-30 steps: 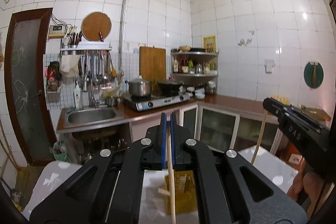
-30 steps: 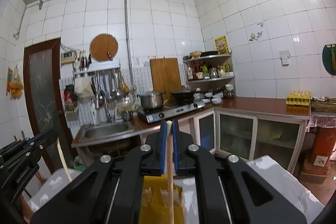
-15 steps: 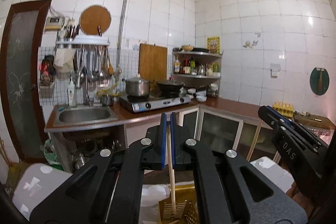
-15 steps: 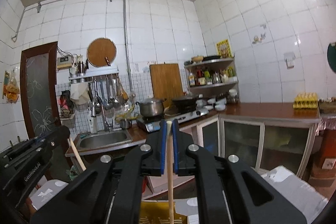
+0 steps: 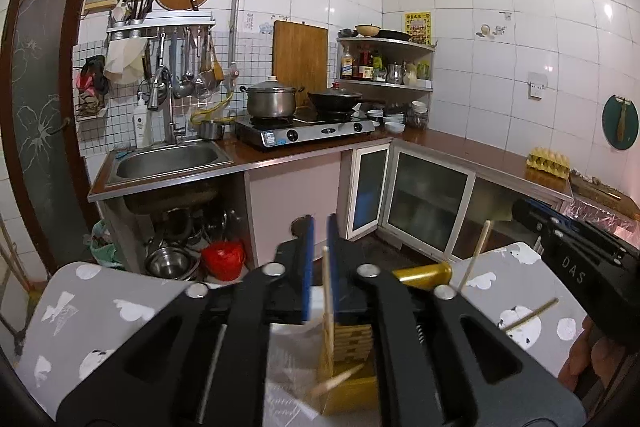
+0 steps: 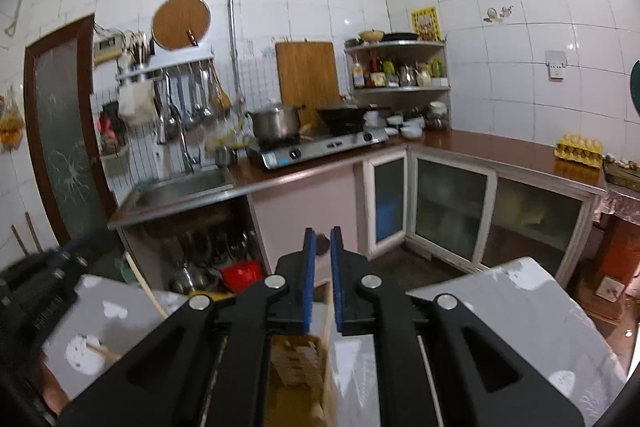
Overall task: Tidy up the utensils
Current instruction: 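Lift both chopsticks over the yellow holder and open both tools to drop them, then move both open tools back down to the remaining chopsticks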
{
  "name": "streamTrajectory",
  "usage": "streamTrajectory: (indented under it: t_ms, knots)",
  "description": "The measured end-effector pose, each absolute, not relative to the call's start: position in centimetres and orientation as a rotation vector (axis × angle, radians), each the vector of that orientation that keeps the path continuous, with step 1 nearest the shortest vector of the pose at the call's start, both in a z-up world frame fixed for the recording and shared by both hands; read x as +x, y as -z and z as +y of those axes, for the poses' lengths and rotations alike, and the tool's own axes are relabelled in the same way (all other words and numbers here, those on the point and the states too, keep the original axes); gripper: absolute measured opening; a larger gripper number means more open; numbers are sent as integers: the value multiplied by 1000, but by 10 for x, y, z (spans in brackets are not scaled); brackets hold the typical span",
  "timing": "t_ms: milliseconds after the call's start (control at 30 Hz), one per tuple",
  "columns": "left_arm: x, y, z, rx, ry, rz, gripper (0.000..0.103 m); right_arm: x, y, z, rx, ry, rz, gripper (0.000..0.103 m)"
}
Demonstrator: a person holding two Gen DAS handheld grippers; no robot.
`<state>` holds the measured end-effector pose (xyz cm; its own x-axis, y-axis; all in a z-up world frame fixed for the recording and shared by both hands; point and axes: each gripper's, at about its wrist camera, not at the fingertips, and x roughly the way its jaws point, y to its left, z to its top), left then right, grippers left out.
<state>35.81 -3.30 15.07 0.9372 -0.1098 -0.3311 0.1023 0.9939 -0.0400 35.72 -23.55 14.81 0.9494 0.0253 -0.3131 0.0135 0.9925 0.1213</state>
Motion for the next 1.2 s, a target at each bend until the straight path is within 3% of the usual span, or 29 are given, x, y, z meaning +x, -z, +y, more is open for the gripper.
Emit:
streamTrajectory:
  t_ms: [67, 100, 133, 300, 467, 800, 1200]
  knots:
    - [341, -162, -25, -33, 88, 332, 52, 338, -153, -242, 121, 14, 310, 57]
    - [333, -167, -20, -36, 74, 326, 60, 331, -155, -244, 115, 17, 312, 57]
    - [323, -173, -16, -33, 61, 319, 65, 323, -158, -245, 110, 17, 320, 57]
    - [278, -190, 2, -30, 35, 339, 71, 276, -164, -251, 113, 1, 352, 60]
    - [227, -188, 20, -21, 9, 330, 94, 231, -162, -248, 116, -10, 376, 69]
    - [182, -140, 34, -39, 26, 430, 98, 177, -116, -239, 93, 10, 450, 82]
    - [192, -47, 26, -52, 35, 606, 98, 178, -19, -249, 116, 66, 622, 83]
